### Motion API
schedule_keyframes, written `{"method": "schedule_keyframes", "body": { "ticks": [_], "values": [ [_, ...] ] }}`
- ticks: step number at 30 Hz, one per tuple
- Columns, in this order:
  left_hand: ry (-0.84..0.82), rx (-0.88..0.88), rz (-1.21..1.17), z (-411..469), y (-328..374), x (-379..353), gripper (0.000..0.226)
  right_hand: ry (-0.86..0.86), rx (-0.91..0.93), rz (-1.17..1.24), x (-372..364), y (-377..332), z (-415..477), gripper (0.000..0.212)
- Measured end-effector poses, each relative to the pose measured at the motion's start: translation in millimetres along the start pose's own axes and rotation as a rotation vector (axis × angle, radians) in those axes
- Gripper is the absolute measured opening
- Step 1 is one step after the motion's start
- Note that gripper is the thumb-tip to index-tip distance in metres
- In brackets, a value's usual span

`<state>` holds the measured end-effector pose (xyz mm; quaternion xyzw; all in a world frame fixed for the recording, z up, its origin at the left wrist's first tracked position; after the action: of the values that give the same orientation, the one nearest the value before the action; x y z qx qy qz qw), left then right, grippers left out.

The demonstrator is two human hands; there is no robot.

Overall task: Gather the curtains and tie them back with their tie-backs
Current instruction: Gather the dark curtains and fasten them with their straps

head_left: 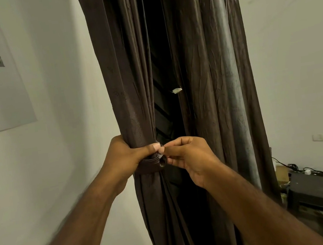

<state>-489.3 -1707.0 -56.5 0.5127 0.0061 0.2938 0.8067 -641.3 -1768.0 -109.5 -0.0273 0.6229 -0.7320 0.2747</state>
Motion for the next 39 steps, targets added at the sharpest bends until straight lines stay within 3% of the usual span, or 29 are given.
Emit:
{"method": "schedule_keyframes", "body": {
  "ticks": [4, 6, 9, 12, 17, 20, 22, 25, 27, 30, 34, 39],
  "values": [
    [0.034, 0.005, -0.003, 8.5, -7.3, 8.2, 0.064, -0.005, 0.028, 0.012, -2.5, 2.5, 3.8, 0.006],
    [0.016, 0.021, -0.018, 12.7, -14.0, 8.1, 0.055, -0.036, 0.010, 0.012, -4.5, 3.8, 7.9, 0.017],
    [-0.010, 0.014, -0.113, 13.3, -15.0, 2.0, 0.046, -0.014, 0.003, -0.132, -1.8, 1.4, 15.5, 0.027],
    [0.052, -0.011, -0.183, 15.0, -11.4, 2.7, 0.060, 0.036, 0.054, -0.353, -1.9, -9.4, 22.5, 0.023],
    [0.316, -0.176, -0.159, 21.4, 14.2, 20.0, 0.071, 0.144, 0.182, -0.625, 3.3, -45.3, 35.9, 0.016],
    [0.640, -0.459, 0.122, 3.2, 57.3, 33.6, 0.067, 0.176, 0.257, -0.727, 14.9, -70.5, 44.9, 0.016],
    [0.781, -0.651, 0.310, -13.7, 86.3, 23.2, 0.052, 0.167, 0.287, -0.766, 25.2, -83.2, 52.9, 0.016],
    [0.705, -0.862, 0.418, -10.9, 114.3, -25.1, 0.021, 0.197, 0.361, -0.821, 54.0, -106.2, 65.7, 0.016],
    [0.557, -0.881, 0.360, 12.0, 118.4, -63.6, 0.014, 0.255, 0.413, -0.860, 83.7, -120.6, 76.4, 0.018],
    [0.427, -0.689, 0.270, 63.1, 106.5, -108.8, 0.016, 0.348, 0.469, -0.898, 133.2, -141.1, 96.2, 0.023],
    [0.371, -0.475, 0.334, 136.6, 90.1, -164.6, 0.027, 0.431, 0.483, -0.925, 200.3, -166.8, 138.7, 0.018],
    [0.380, -0.442, 0.464, 200.7, 91.4, -218.0, 0.055, 0.555, 0.487, -0.942, 266.3, -185.5, 196.7, 0.009]
  ]
}}
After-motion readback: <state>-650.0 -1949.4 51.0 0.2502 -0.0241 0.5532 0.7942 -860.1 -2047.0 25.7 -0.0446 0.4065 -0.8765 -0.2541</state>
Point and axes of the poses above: each hand's wrist, its own z-axis towards the middle knuckle, its own x-axis out of the back of the hand, y = z × x, the point moved 10 cm from there along z, towards the middle knuckle, and after that the axes turned 1 degree about -x, right-handed, at the moved point
